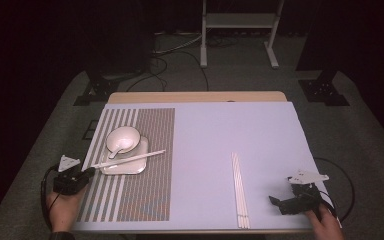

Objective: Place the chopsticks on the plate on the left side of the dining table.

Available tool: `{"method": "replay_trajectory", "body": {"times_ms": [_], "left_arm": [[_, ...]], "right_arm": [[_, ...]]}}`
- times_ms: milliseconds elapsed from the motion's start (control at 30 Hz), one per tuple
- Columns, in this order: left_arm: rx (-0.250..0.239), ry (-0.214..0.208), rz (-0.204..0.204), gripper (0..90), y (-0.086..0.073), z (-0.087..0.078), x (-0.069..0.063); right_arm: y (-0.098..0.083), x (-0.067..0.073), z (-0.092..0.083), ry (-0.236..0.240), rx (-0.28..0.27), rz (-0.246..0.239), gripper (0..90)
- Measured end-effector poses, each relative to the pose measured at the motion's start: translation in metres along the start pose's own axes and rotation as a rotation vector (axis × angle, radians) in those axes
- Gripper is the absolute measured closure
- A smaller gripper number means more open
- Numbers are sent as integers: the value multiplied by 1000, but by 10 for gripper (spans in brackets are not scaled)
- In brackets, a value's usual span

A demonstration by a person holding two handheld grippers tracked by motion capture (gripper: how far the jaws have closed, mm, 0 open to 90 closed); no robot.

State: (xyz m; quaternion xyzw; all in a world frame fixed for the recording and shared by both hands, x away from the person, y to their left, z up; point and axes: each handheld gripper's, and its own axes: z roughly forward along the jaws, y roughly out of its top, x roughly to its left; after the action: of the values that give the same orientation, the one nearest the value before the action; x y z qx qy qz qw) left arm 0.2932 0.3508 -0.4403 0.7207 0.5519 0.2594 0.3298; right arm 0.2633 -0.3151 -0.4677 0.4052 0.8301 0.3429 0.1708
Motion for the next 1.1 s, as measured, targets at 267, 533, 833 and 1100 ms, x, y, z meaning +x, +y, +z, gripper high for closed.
{"method": "replay_trajectory", "body": {"times_ms": [267,533,833,1100], "left_arm": [[-2,3,-4,895,4,5,1],[-7,6,-9,897,8,8,3],[-13,7,-16,900,10,11,5],[-17,8,-19,900,11,11,7]], "right_arm": [[0,0,0,0,0,0,0],[0,0,0,0,0,0,0],[0,0,0,0,0,0,0],[0,0,0,0,0,0,0]]}}
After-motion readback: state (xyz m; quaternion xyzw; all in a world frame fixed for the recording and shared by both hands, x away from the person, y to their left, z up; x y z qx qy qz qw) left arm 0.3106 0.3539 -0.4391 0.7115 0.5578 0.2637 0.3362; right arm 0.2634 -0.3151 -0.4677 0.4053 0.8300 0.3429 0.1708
